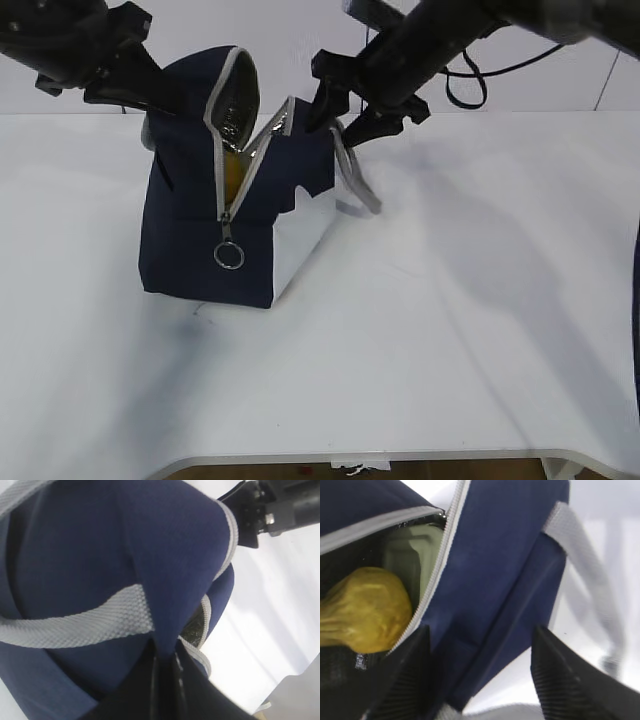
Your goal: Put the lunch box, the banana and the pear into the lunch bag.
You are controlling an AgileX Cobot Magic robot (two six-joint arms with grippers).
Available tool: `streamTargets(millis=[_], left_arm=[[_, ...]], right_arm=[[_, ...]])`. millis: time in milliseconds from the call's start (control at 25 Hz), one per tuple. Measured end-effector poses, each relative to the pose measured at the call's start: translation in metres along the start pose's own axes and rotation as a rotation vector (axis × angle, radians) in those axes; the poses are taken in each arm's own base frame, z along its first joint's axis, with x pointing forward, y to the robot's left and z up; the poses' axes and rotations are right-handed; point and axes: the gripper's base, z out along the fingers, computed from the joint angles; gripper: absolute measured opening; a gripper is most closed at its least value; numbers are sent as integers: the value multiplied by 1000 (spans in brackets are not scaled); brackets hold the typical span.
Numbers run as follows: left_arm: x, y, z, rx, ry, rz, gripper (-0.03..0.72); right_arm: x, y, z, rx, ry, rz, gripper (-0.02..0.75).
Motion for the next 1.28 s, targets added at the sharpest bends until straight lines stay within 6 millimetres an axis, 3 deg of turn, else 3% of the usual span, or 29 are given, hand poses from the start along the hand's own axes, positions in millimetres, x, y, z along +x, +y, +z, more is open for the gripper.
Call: streamTargets(millis=[160, 320, 400, 640, 800, 1040, 1240, 1280], left_arm=[[0, 0, 0, 1, 2, 0, -6], [0, 0, 0, 3, 5, 0, -6], [0, -1, 0, 6, 5, -2, -6], [0, -20, 10, 76, -17, -16, -6], [-2, -35, 17, 122, -54, -31, -6], [-2, -55, 29, 212, -79, -36, -6], [-1, -60, 36, 241, -73, -42, -6], [3, -67, 54, 293, -56, -43, -6]], right_arm=[[2, -4, 10, -23, 16, 24, 446], [-1, 4, -1, -27, 39, -8, 117], [-6, 11, -14, 2, 23, -60, 25], [-17, 20, -46, 138, -47, -172, 6], [-16, 34, -81, 226, -92, -226, 5], [12, 43, -121, 308, -46, -232, 5], [33, 37, -128, 379, 18, -229, 4], [34, 35, -128, 392, 23, -231, 4]])
